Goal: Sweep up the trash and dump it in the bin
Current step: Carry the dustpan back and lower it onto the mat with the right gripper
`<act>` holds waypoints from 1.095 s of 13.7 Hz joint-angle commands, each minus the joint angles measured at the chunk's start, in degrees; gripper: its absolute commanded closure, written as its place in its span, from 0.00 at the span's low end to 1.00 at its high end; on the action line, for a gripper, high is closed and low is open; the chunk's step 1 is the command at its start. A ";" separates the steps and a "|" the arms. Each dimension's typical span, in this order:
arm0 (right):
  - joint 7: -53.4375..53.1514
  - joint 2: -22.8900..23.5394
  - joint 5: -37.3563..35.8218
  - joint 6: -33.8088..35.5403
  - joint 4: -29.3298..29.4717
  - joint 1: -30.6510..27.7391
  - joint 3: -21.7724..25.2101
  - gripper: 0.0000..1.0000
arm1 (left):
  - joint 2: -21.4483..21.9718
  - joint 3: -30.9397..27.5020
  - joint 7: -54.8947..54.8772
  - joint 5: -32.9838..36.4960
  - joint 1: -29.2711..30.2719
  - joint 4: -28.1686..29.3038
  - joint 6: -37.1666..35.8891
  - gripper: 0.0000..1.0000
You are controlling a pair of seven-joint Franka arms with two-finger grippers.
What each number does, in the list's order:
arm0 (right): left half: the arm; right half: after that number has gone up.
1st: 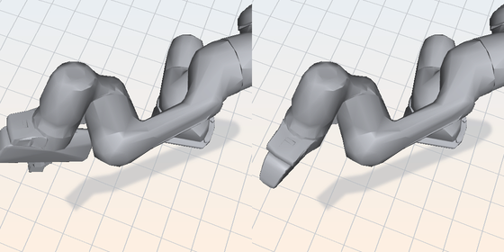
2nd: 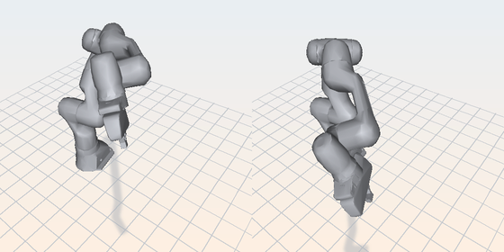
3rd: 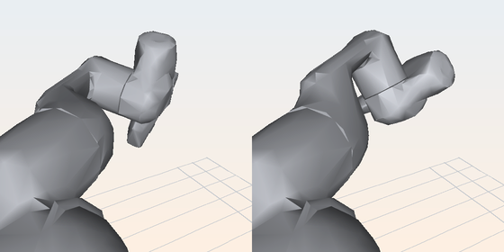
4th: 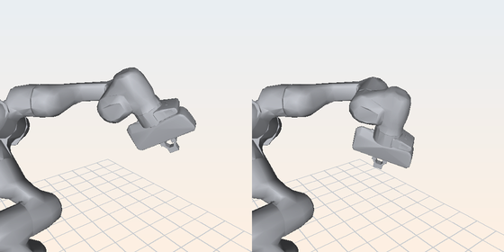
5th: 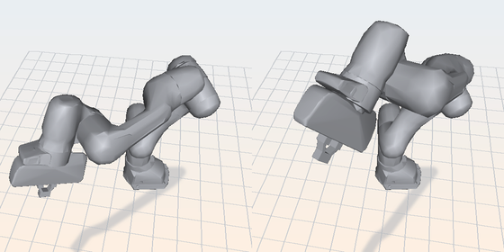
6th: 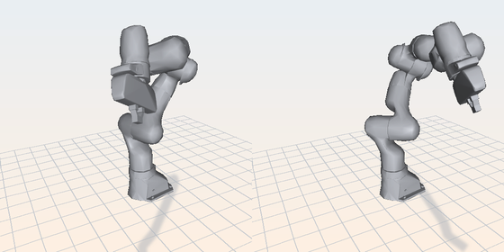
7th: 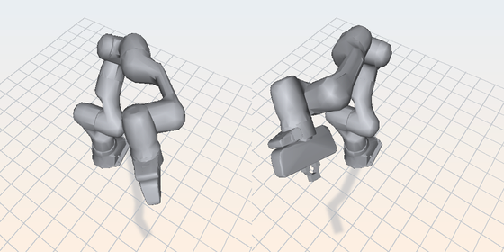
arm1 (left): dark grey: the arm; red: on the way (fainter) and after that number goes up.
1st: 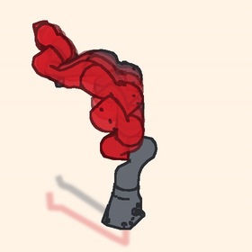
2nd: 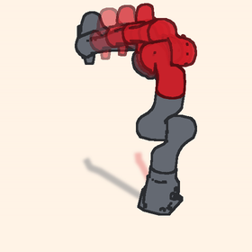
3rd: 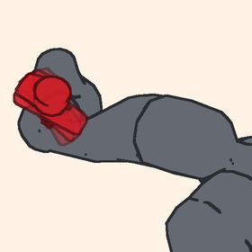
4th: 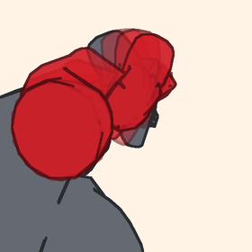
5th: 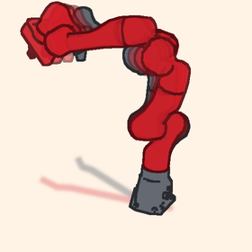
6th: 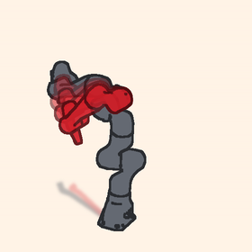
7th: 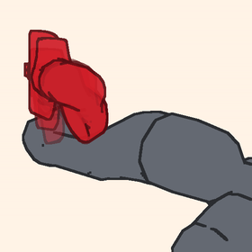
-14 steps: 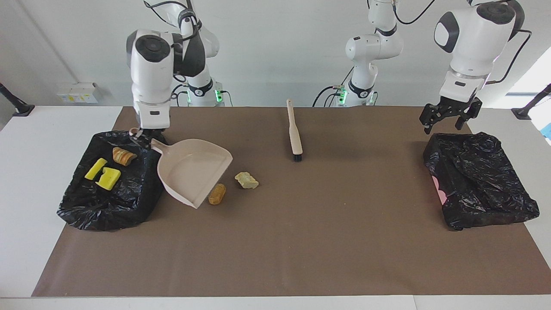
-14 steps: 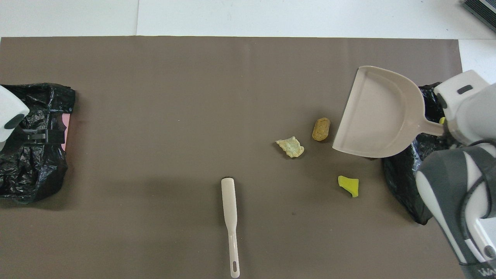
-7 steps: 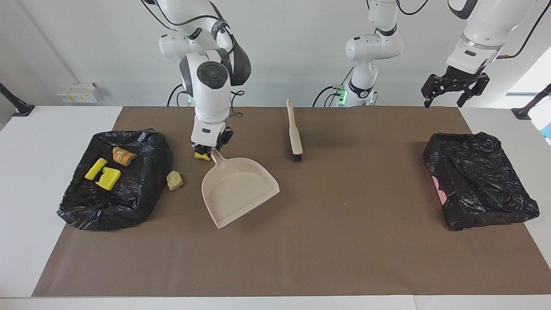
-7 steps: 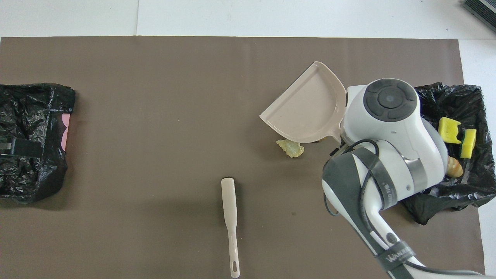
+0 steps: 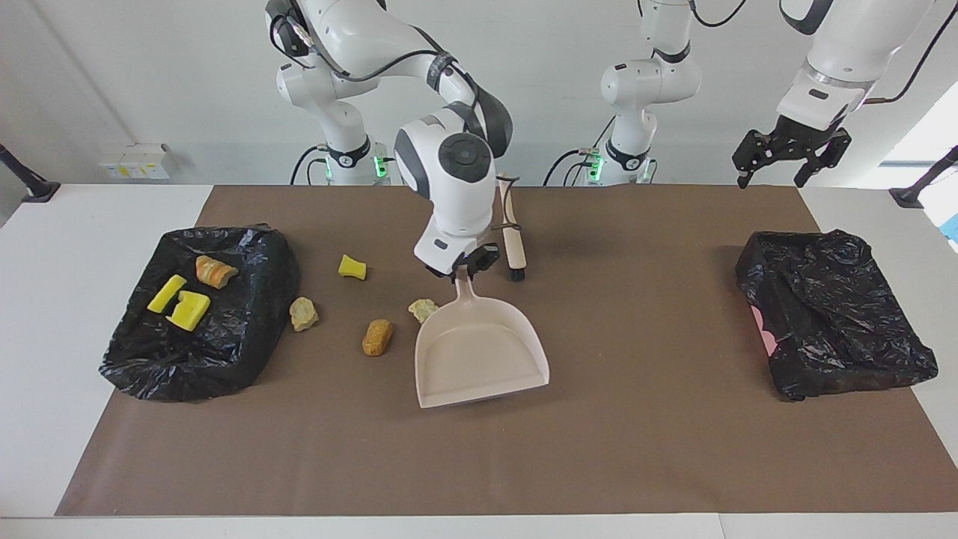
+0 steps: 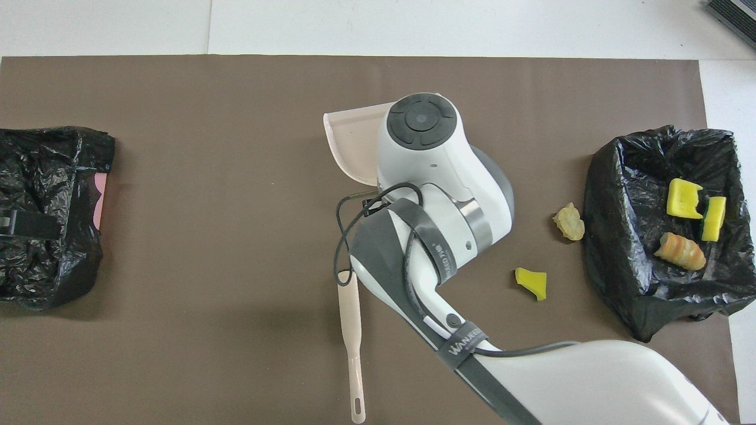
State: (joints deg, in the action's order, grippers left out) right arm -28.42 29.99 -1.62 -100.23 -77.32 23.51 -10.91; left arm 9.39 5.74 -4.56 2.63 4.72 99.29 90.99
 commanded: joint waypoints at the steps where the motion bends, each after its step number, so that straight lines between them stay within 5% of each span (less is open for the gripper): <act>1: -5.76 8.40 3.28 0.13 10.34 2.24 0.10 1.00 | -0.33 0.06 -0.19 -0.78 0.29 -0.94 -1.52 0.00; 8: -8.85 10.79 5.40 -8.20 5.97 3.92 0.19 1.00 | -0.16 0.15 -0.10 -0.78 0.12 -0.67 -1.51 0.00; 9: -8.85 10.62 4.62 -9.19 4.65 3.57 0.19 0.89 | -0.16 0.15 -0.02 -0.87 0.03 -0.59 -1.43 0.00; 10: -8.94 10.53 4.35 -9.28 4.37 3.48 0.19 0.01 | -0.16 0.15 0.07 -0.87 -0.06 -0.59 -1.43 0.00; 15: -8.15 5.35 5.05 -4.73 1.48 2.24 0.19 0.00 | -0.24 0.15 0.07 -0.87 -0.32 -0.67 -0.55 0.00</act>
State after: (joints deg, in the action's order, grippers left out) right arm -36.13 39.52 2.06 -106.68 -71.71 26.49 -10.59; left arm 9.35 6.01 -4.56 2.40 4.71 99.29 90.57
